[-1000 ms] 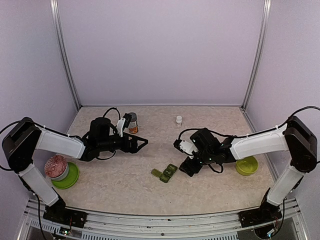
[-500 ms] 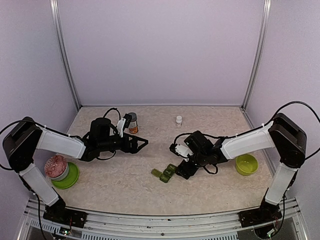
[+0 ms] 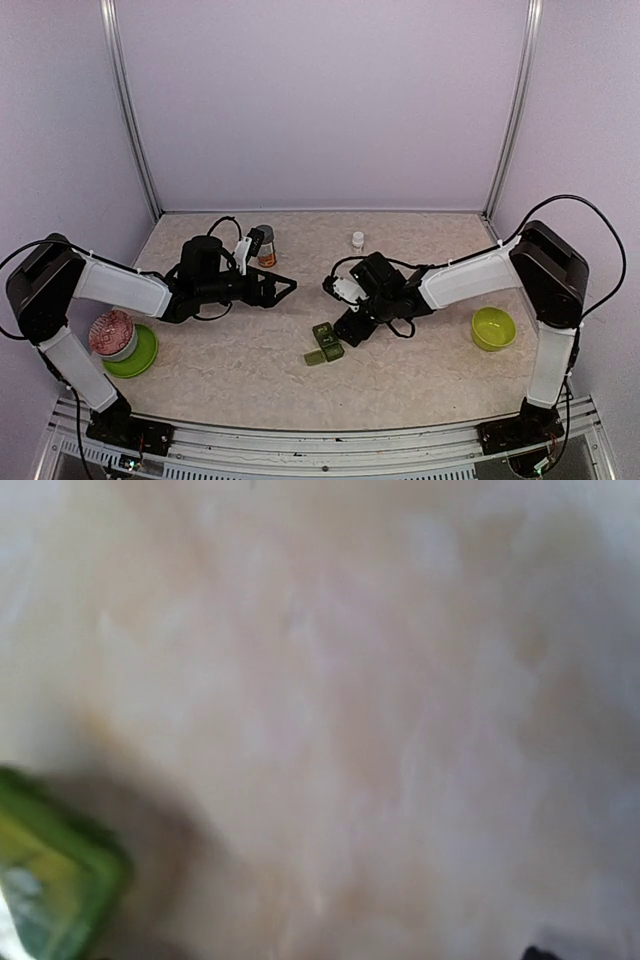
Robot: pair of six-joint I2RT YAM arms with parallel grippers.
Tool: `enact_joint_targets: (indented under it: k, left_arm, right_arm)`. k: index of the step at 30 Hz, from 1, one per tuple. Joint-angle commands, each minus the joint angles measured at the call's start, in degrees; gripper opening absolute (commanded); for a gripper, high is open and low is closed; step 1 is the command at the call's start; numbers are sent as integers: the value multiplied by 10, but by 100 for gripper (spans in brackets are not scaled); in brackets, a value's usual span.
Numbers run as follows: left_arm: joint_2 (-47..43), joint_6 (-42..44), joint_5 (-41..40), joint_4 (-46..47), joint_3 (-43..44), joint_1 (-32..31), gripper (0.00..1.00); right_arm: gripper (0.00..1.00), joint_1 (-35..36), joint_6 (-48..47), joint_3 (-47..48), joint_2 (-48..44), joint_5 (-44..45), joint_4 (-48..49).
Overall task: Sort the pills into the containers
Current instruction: Adjust the pill container at the center of the board, then pick up the pill bottle from the center of the board.
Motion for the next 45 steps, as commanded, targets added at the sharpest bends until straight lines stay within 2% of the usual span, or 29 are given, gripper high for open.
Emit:
enact_joint_targets:
  k: [1,10,18,25,34,45]
  left_arm:
    - [3,-2,7,9,2,4,99]
    - [2,-3,3,7,2,4,99]
    - [5,-6,4,9,2,3,99]
    - [2,-5,1,7,2,3,99]
    - [3,-3,-2,5,2,3,99]
    - [20,-4,1,4,8,2,99]
  right_arm:
    - [86,-3,8,39,26,8,4]
    - [89,-38,27,41,-9,37,-2]
    - [91,-141,81,99,-18,65,9]
    - [91,-211,109,228,67,44,12]
    - [90,-222,95,432,209,4,-31]
    - [83,-221,121,453,286,-46,-6]
